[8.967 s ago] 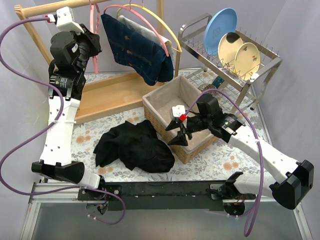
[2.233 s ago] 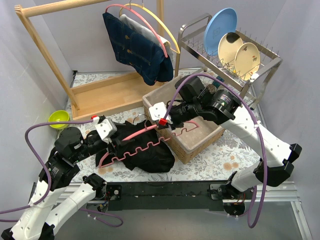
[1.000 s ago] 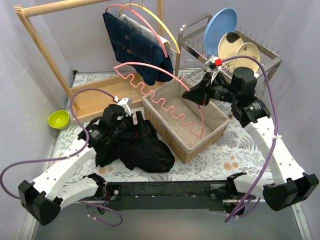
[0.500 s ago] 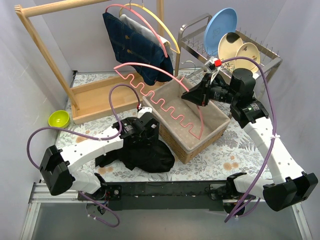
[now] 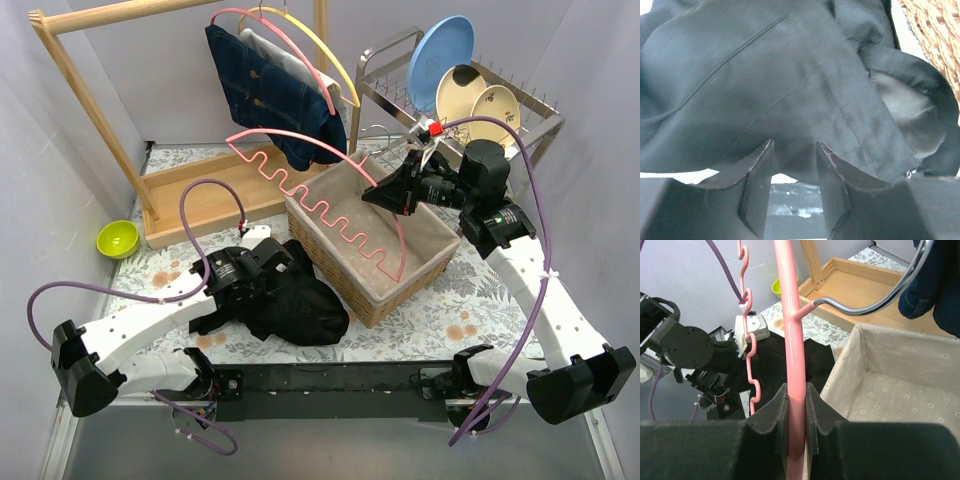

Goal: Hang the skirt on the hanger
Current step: Place skirt on hanger

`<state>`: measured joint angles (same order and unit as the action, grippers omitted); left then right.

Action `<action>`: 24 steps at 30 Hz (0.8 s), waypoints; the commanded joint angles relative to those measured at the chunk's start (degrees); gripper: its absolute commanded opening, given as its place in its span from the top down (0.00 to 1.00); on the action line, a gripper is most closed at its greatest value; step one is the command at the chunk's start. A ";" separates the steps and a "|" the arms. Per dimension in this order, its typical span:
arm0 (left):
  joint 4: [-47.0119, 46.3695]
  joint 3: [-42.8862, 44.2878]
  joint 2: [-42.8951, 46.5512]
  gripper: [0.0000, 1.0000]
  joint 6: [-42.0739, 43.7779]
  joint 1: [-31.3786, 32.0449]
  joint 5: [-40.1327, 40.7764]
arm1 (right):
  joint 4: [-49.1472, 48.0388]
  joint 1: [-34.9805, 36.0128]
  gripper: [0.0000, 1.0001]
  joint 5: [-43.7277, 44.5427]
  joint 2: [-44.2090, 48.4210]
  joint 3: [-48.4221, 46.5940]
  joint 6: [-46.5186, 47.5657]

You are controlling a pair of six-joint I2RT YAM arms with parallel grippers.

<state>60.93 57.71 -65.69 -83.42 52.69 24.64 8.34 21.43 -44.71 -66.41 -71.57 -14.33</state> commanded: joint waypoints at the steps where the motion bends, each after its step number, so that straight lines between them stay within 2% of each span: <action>1: 3.68 -0.32 4.86 0.63 -4.47 0.22 1.20 | -4.74 -0.16 0.99 -1.61 2.08 -0.15 -1.05; 2: 2.72 -0.32 5.74 0.61 -4.47 0.31 0.59 | -4.82 -0.16 0.99 -1.70 2.08 -0.15 -1.05; 4: -1.76 0.46 8.89 0.43 -5.09 0.22 -1.08 | -4.91 -0.25 0.99 -1.70 2.16 -0.06 -0.97; 6: -8.50 0.91 10.32 0.32 -4.74 0.31 -2.49 | -5.00 -0.16 0.99 -1.52 2.25 -0.06 -1.05; 8: -11.43 3.10 8.14 0.27 -4.30 0.22 -2.58 | -5.00 -0.16 0.99 -1.00 2.43 -0.06 -1.05; 10: -9.26 6.43 3.14 0.26 -5.34 0.22 0.04 | -4.91 -0.16 0.99 -0.64 2.69 -0.06 -0.88; 11: -4.98 10.10 -2.28 0.25 -6.05 0.31 2.92 | -4.65 -0.25 0.99 -0.12 2.87 -0.15 -0.70; 15: 6.45 17.78 -14.34 0.24 -11.49 0.49 7.95 | -2.63 -0.25 0.99 2.69 3.48 -0.76 0.44; 17: 8.85 18.57 -16.74 0.25 -13.60 1.36 9.54 | -1.75 -0.34 0.99 4.09 3.92 -1.03 1.14; 24: 8.68 19.97 -23.94 0.25 -15.19 2.25 10.07 | -1.48 -0.78 0.99 3.93 4.27 -0.32 1.23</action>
<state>65.91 74.76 -88.23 -95.18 54.52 30.79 9.28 21.04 -41.19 -63.79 -71.35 -13.34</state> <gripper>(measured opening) 0.752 0.200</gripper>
